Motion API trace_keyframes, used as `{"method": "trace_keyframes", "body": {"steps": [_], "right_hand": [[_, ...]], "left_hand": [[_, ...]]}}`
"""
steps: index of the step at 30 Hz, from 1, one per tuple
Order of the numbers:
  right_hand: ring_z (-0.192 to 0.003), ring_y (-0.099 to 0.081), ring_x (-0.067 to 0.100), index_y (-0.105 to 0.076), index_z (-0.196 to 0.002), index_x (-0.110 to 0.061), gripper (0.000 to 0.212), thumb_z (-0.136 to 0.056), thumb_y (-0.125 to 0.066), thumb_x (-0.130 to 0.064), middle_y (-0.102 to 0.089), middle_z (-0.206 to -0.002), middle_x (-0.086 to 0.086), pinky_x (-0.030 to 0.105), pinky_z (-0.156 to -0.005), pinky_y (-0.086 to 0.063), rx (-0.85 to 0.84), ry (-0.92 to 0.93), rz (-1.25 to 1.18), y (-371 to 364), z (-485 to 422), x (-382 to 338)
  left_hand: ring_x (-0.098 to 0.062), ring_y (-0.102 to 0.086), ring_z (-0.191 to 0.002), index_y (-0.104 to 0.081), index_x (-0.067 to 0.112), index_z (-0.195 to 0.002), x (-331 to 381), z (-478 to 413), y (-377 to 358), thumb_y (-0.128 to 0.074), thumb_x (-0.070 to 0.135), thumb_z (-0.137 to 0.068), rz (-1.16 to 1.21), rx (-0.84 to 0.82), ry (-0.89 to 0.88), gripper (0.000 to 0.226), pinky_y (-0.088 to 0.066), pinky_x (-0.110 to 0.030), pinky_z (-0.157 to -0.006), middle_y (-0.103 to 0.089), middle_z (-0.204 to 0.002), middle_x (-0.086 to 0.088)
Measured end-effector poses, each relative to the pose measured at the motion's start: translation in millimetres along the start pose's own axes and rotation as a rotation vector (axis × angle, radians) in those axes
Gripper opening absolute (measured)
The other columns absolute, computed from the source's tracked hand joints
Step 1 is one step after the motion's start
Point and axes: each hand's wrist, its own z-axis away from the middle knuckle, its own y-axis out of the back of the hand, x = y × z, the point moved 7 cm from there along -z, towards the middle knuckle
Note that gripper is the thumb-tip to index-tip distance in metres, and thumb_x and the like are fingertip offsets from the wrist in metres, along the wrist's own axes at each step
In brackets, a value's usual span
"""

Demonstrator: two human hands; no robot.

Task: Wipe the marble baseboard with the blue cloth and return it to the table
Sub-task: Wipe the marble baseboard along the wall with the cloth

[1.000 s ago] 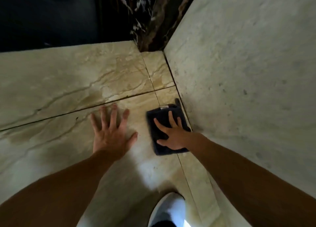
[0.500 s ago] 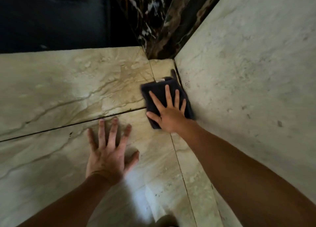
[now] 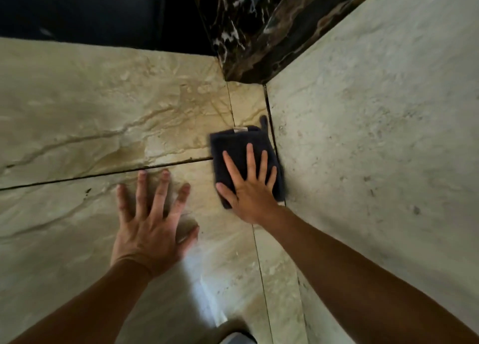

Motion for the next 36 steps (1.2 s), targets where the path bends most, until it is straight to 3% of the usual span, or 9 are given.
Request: {"method": "trace_keyframes", "body": {"steps": [7, 17, 21, 24, 26, 27, 29, 30, 36], "right_hand": [[-0.145, 0.029, 0.04, 0.024, -0.141, -0.06, 0.065, -0.088, -0.011, -0.077, 0.033, -0.161, 0.002, 0.064, -0.11, 0.018, 0.0, -0.111, -0.032, 44.8, -106.3, -20.7], [-0.148, 0.026, 0.035, 0.016, -0.148, -0.054, 0.059, -0.095, -0.005, -0.069, 0.025, -0.164, 0.003, 0.064, -0.117, 0.007, 0.152, 0.042, -0.012, -1.0, 16.9, -23.2], [-0.149, -0.01, 0.045, -0.003, -0.154, -0.048, 0.06, -0.097, -0.013, -0.065, -0.011, -0.166, 0.013, 0.069, -0.112, -0.019, 0.13, -0.014, 0.027, -13.8, 49.3, -27.0], [-0.142, -0.03, 0.049, -0.018, -0.152, -0.043, 0.06, -0.096, -0.016, -0.064, -0.032, -0.159, 0.017, 0.071, -0.106, -0.029, 0.094, -0.055, 0.028, -14.5, 50.2, -36.6], [-0.146, -0.02, 0.048, -0.011, -0.151, -0.049, 0.059, -0.094, -0.011, -0.066, -0.022, -0.163, 0.016, 0.071, -0.11, -0.022, 0.068, -0.033, 0.029, -9.7, 35.2, -41.1], [-0.15, -0.004, 0.046, 0.001, -0.149, -0.056, 0.059, -0.092, -0.006, -0.069, -0.005, -0.166, 0.012, 0.069, -0.114, -0.011, 0.062, 0.008, 0.051, -5.7, 24.3, -44.8], [-0.147, 0.029, 0.035, 0.021, -0.141, -0.063, 0.056, -0.088, 0.003, -0.073, 0.031, -0.161, 0.0, 0.062, -0.114, 0.016, 0.065, 0.114, 0.034, 2.3, -1.9, -55.2], [-0.144, 0.035, 0.031, 0.023, -0.14, -0.063, 0.056, -0.088, 0.005, -0.073, 0.038, -0.157, -0.004, 0.058, -0.112, 0.022, 0.09, 0.152, 0.013, 9.2, -17.0, -62.0], [-0.147, 0.029, 0.034, 0.017, -0.146, -0.059, 0.057, -0.094, -0.005, -0.068, 0.021, -0.165, 0.003, 0.059, -0.115, 0.017, 0.17, 0.319, 0.066, 48.7, -120.0, -120.1]], "left_hand": [[-0.046, -0.004, -0.154, -0.034, 0.029, -0.154, -3.3, 1.4, -1.3, -0.043, 0.077, -0.076, -0.003, 0.06, -0.015, 0.092, -0.002, -0.072, -0.118, -0.026, -0.164, -0.016], [-0.047, -0.016, -0.152, -0.041, 0.03, -0.151, 0.2, 3.2, 2.3, -0.05, 0.075, -0.075, -0.015, -0.032, 0.004, 0.089, -0.013, -0.073, -0.116, -0.031, -0.163, -0.014], [-0.042, -0.039, -0.13, -0.055, 0.029, -0.135, -21.7, -27.1, 33.8, -0.041, 0.077, -0.078, 0.043, 0.056, 0.152, 0.076, -0.038, -0.065, -0.104, -0.04, -0.148, -0.014], [-0.043, -0.027, -0.145, -0.039, 0.023, -0.145, -74.0, -73.4, 73.5, -0.034, 0.07, -0.086, 0.106, 0.181, 0.354, 0.076, -0.028, -0.062, -0.114, -0.026, -0.161, -0.016], [-0.039, -0.004, -0.155, -0.02, 0.022, -0.157, -119.3, -104.3, 87.7, -0.025, 0.069, -0.09, 0.119, 0.183, 0.46, 0.081, -0.01, -0.058, -0.124, -0.005, -0.169, -0.013], [-0.038, 0.004, -0.156, -0.012, 0.021, -0.159, -140.1, -114.4, 89.5, -0.023, 0.069, -0.092, 0.112, 0.172, 0.509, 0.083, -0.005, -0.057, -0.125, 0.003, -0.17, -0.012], [-0.038, 0.009, -0.155, -0.005, 0.019, -0.159, -168.6, -124.6, 84.6, -0.021, 0.071, -0.091, 0.091, 0.156, 0.593, 0.087, 0.0, -0.058, -0.125, 0.007, -0.17, -0.013], [-0.039, 0.008, -0.155, -0.005, 0.019, -0.159, -174.8, -126.3, 81.5, -0.02, 0.072, -0.091, 0.072, 0.166, 0.608, 0.088, 0.001, -0.059, -0.124, 0.004, -0.17, -0.013], [-0.039, 0.004, -0.155, -0.006, 0.023, -0.159, -181.1, -132.4, 73.1, -0.013, 0.078, -0.087, 0.041, 0.146, 0.601, 0.091, -0.001, -0.06, -0.123, -0.002, -0.17, -0.012]]}}
